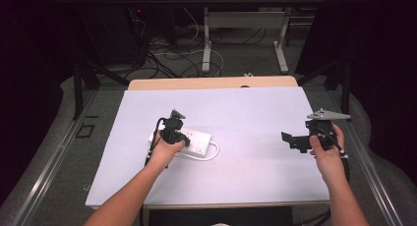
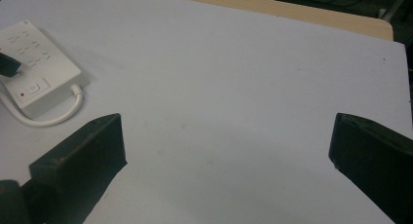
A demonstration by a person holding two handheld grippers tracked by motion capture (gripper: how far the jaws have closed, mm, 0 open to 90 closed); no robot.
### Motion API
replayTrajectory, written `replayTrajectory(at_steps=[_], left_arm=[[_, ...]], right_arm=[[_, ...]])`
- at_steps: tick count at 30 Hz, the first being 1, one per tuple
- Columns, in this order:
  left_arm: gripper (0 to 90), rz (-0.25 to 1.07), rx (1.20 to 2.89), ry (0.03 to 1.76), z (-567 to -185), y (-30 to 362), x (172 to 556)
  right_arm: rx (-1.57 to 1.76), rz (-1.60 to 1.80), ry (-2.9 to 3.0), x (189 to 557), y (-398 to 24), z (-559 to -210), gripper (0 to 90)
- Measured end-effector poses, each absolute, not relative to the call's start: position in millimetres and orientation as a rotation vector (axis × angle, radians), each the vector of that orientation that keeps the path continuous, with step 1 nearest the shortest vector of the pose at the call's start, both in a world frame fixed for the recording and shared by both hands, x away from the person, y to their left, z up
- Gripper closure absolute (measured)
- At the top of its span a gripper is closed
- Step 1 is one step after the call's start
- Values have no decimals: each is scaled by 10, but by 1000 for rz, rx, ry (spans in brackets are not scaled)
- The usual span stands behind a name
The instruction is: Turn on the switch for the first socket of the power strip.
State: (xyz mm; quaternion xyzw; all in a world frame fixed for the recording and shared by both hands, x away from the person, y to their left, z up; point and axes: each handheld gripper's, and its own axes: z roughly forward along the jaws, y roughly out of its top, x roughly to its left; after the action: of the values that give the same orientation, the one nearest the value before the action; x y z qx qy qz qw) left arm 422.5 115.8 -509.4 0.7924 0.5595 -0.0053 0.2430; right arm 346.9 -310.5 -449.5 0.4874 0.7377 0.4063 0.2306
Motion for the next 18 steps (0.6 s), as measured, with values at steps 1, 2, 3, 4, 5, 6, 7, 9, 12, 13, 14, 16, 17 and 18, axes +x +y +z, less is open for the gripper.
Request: replayTrajectory(at_steps=[1,2,3,4,5,6,7,9,12,13,14,16,17,18], left_arm=[[884,-13,2166,1529,-5094,1158,4224],[885,-11,2166,1529,-5095,1157,4222],[887,-9,2169,1529,-5094,1157,4221],[888,-6,2168,1529,-5094,1156,4219],[889,-3,2171,1526,-5095,1156,4217],[890,-1,2171,1526,-5095,1154,4216],[891,2,2171,1526,-5095,1153,4215],[892,4,2171,1528,-5095,1149,4212],[893,11,2172,1523,-5098,1147,4204],[894,13,2174,1521,-5099,1147,4202],[894,14,2174,1520,-5100,1147,4201],[895,14,2176,1519,-5102,1147,4202],[896,14,2174,1521,-5104,1143,4201],[896,14,2173,1521,-5108,1141,4200]], right_arm=[[1341,1116,2029,3469,-3105,-4495,0],[1338,1115,2030,3470,-3104,-4496,0],[1339,1114,2030,3470,-3104,-4496,0],[1336,1113,2030,3473,-3105,-4498,0],[1342,1115,2030,3471,-3101,-4499,0],[1338,1115,2032,3473,-3102,-4500,0],[1337,1116,2033,3473,-3102,-4500,0],[1335,1115,2039,3472,-3103,-4497,0],[1333,1116,2040,3473,-3103,-4496,0],[1333,1116,2040,3473,-3102,-4496,0],[1334,1116,2040,3473,-3102,-4497,0],[1340,1115,2040,3471,-3095,-4497,0],[1328,1115,2045,3475,-3099,-4500,0],[1329,1113,2045,3475,-3097,-4500,0]])
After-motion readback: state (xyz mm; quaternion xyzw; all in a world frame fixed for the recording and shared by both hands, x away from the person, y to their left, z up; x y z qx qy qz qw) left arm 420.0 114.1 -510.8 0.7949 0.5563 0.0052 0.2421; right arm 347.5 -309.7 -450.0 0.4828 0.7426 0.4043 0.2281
